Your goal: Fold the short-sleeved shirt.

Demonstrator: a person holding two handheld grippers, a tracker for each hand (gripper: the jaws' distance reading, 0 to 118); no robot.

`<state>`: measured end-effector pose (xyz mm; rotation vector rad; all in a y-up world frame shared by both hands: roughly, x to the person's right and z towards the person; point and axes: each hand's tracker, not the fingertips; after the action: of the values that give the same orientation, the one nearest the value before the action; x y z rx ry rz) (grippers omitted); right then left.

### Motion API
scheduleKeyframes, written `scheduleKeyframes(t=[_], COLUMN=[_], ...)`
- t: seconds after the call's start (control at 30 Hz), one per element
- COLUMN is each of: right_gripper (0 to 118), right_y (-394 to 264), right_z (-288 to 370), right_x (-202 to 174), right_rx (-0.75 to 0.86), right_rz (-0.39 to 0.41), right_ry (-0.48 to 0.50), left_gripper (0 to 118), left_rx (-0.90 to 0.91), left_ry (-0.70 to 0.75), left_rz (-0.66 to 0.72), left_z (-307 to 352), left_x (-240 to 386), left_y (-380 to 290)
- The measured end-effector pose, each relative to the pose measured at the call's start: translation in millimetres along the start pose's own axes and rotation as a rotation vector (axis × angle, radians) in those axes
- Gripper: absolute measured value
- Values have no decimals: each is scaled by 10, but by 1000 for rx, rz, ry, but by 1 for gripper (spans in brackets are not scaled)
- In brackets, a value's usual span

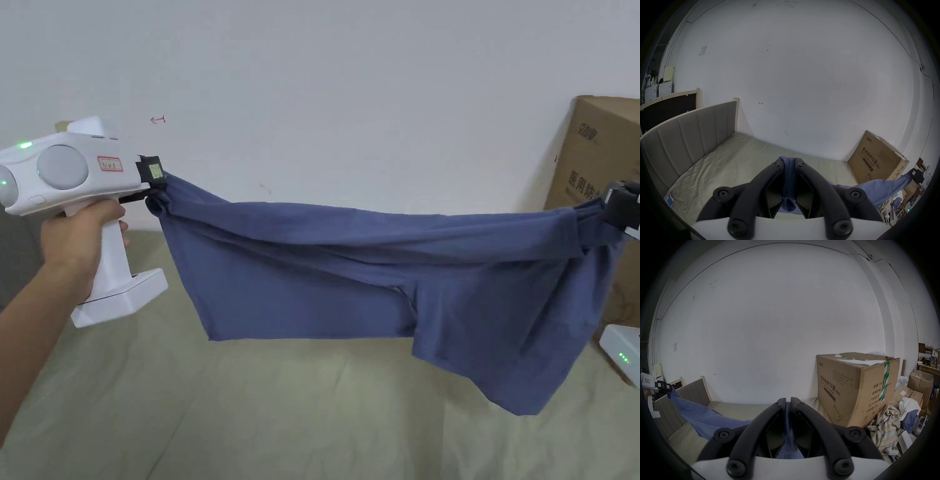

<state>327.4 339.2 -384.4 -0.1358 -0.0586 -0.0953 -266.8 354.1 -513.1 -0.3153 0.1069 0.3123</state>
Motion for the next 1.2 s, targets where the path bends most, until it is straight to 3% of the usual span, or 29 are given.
scheduleKeyframes(t=[0.23,0.43,0.63,0.93,1.2], right_gripper=[4,4,4,4,4], right_y=[-836,-1565,-2167,-2910,-3412], right_z=[-166,13,561,1502,2087], right_x=[-133,-189,-167,-1,166], right_rx=[-134,-239,-324,-442,-573], right_rz=[5,-21,-62,-152,-154], right_ry=[-3,1,-28,-101,-151], left_gripper=[11,11,11,11,11], left_rx=[-118,-217,-336,-441,-560], left_ry=[69,70,115,132,182], left_rz=[-20,-34,-107,-71,-128], left_z=[-320,-96,474,1213,1678], left_x=[-470,-829,-1118,-1635,-1797], left_y=[-763,-1566,-2325,-3083,-3631])
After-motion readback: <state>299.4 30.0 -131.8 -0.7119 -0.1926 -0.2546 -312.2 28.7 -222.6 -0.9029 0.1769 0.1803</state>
